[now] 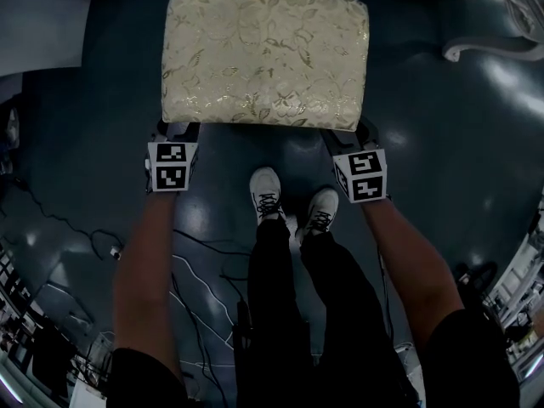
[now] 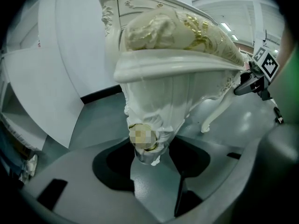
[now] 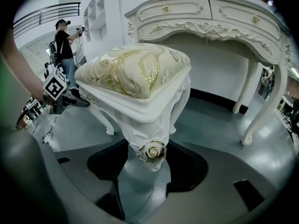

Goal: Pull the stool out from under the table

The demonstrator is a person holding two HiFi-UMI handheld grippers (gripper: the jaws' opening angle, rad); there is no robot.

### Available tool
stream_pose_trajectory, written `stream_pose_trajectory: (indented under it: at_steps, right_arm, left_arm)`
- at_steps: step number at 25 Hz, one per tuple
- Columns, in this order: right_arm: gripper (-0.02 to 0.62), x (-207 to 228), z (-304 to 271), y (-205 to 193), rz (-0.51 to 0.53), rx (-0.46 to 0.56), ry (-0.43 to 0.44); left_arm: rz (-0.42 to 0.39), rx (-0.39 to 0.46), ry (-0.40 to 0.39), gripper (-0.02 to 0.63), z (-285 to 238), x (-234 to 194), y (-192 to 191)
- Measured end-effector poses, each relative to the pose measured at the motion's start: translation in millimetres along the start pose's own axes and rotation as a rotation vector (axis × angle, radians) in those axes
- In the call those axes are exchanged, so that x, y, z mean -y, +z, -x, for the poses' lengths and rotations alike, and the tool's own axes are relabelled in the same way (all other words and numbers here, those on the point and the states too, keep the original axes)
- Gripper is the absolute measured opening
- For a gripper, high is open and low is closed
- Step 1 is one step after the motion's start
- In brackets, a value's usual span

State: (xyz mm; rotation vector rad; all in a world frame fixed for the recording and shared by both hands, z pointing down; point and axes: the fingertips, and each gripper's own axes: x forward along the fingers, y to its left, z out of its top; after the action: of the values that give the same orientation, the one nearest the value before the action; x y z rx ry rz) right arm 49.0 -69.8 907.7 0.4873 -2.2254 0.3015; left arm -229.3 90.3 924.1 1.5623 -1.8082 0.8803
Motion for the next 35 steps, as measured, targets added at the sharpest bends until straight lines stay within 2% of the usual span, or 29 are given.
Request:
stream_pose_trajectory:
  at_steps: [13,24,35]
  right_arm:
    - [0.275,4,0,5,-0.006,-0.022,0.029]
    - [0.273,1,8,6,-0.028,-0.043,0.094]
    - [0.268,9,18,10,0.024,-0.101,0.127]
  left_arm:
    - [0.031,-0.038,0.025,0.233,5,6,-3]
    - [0.056,-0.119,0.042,0.232,7,8,-6]
    - [0.098,-0.192,0.044,0.232,10,14,-17]
